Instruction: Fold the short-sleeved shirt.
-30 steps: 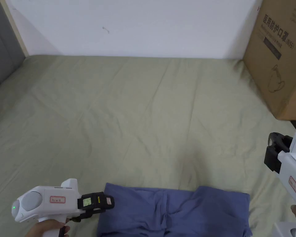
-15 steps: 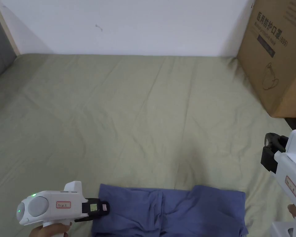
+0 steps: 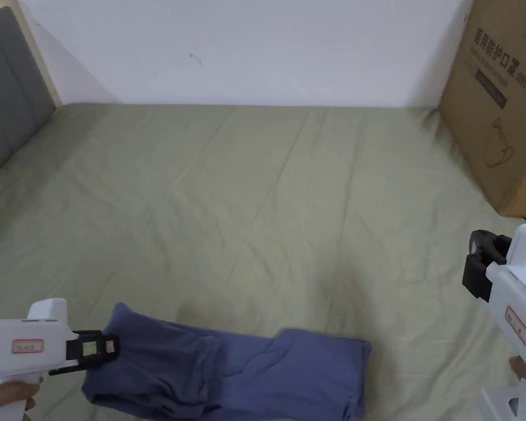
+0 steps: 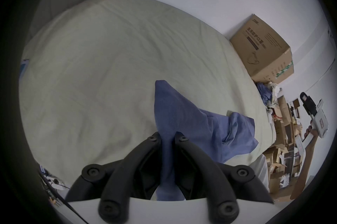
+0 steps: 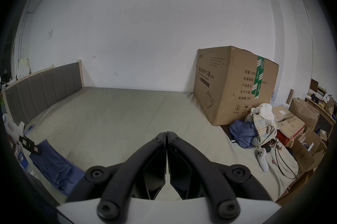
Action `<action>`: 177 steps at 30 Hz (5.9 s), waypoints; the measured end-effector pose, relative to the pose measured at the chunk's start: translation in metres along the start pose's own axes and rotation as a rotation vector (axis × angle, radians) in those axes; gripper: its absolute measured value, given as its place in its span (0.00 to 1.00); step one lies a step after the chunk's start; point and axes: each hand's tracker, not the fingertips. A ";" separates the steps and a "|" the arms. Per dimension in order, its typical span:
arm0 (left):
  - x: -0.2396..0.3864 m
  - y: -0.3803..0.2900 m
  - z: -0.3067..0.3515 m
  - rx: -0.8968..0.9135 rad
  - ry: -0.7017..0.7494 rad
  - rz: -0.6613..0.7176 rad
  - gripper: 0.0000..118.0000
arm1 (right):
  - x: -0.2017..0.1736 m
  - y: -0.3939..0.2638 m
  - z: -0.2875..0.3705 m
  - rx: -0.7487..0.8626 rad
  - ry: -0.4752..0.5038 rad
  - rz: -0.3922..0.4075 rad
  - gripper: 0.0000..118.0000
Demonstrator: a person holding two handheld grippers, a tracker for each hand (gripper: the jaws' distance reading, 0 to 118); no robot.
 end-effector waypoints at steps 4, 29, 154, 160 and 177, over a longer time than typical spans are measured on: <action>0.012 0.005 0.016 0.017 0.017 0.015 0.09 | -0.003 0.000 0.001 0.005 0.015 -0.007 0.00; 0.291 -0.038 -0.147 -0.286 -0.084 -0.416 0.09 | 0.039 -0.009 0.023 0.004 -0.057 -0.025 0.00; 0.175 -0.002 0.065 0.853 0.110 -0.339 0.00 | -0.109 -0.059 -0.013 0.020 0.149 0.009 0.00; 0.156 -0.001 0.063 0.833 0.126 -0.304 0.00 | -0.150 -0.132 -0.055 -0.142 0.196 0.045 0.00; 0.111 -0.007 -0.011 0.422 -0.070 -0.090 0.13 | -0.171 -0.215 -0.085 -0.353 0.208 0.047 0.00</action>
